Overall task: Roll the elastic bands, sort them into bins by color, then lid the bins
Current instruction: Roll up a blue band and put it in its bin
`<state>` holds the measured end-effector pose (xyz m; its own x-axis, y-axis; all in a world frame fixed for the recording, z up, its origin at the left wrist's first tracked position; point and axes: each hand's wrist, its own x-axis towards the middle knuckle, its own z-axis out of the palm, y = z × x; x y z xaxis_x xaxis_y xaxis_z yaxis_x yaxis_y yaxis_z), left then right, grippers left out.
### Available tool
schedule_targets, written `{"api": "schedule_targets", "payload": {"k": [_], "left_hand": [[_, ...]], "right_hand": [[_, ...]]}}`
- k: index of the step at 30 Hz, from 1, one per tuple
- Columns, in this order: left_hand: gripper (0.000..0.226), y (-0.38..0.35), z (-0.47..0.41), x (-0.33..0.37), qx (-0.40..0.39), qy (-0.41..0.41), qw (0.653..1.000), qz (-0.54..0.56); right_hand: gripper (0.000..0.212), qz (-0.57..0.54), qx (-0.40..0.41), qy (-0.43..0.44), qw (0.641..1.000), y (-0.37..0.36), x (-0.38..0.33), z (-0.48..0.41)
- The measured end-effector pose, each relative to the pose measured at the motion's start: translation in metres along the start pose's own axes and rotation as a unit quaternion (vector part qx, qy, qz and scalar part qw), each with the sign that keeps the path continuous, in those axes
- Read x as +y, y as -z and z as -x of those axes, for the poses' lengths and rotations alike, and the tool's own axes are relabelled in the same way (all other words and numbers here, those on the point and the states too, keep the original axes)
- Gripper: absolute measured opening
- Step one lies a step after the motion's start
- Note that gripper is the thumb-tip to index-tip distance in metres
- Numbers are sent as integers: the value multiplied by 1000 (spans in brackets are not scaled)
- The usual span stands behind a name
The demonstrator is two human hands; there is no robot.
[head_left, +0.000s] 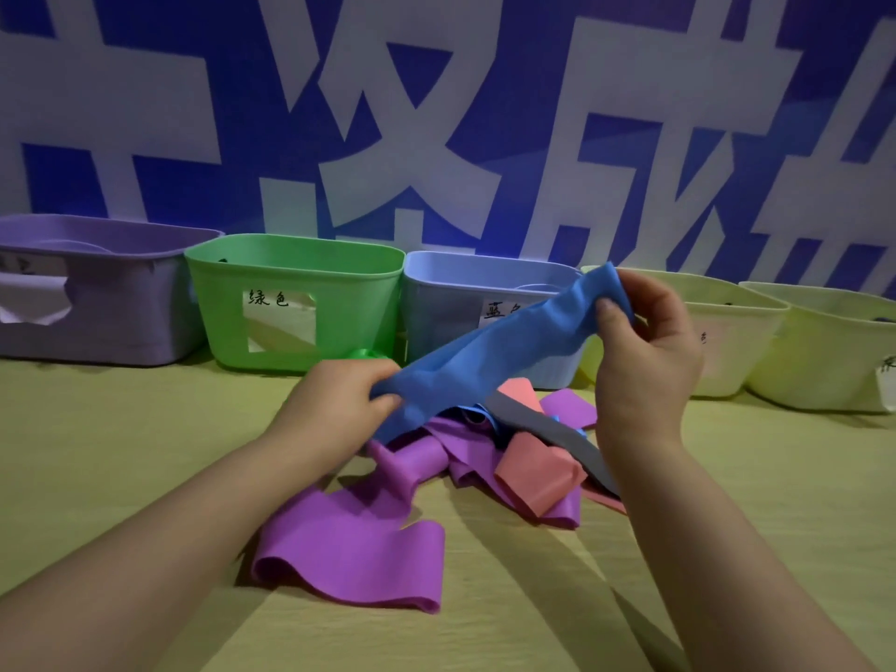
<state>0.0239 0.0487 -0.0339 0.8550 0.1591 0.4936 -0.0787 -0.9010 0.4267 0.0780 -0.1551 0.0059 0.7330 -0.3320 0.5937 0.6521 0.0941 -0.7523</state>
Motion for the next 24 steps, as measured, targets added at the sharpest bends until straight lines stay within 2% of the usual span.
{"api": "schedule_targets", "payload": {"k": [5, 11, 15, 18, 20, 22, 24], "left_hand": [[13, 7, -22, -1, -22, -3, 998, -55], [6, 21, -57, 14, 86, -61, 985, -136], [19, 17, -76, 33, 124, -40, 987, -95], [29, -4, -75, 44, 47, -42, 997, -34], [40, -18, -68, 47, -9, -47, 998, -41], [44, -22, -59, 49, -12, -45, 998, -32], [38, -17, -50, 54, 23, -33, 999, 33]], "right_hand": [[22, -3, 25, 0, 1000, 3, 1, -4], [26, -34, 60, 37, 997, 7, -6, -8], [29, -41, 62, 62, 995, 10, -10, -11], [30, -1, 30, 65, 997, 10, -5, -11], [32, 39, -10, 77, 996, 9, 0, -9], [30, 83, -55, 90, 991, 6, 3, -6], [29, 114, -98, 95, 984, 3, 4, -1]]}}
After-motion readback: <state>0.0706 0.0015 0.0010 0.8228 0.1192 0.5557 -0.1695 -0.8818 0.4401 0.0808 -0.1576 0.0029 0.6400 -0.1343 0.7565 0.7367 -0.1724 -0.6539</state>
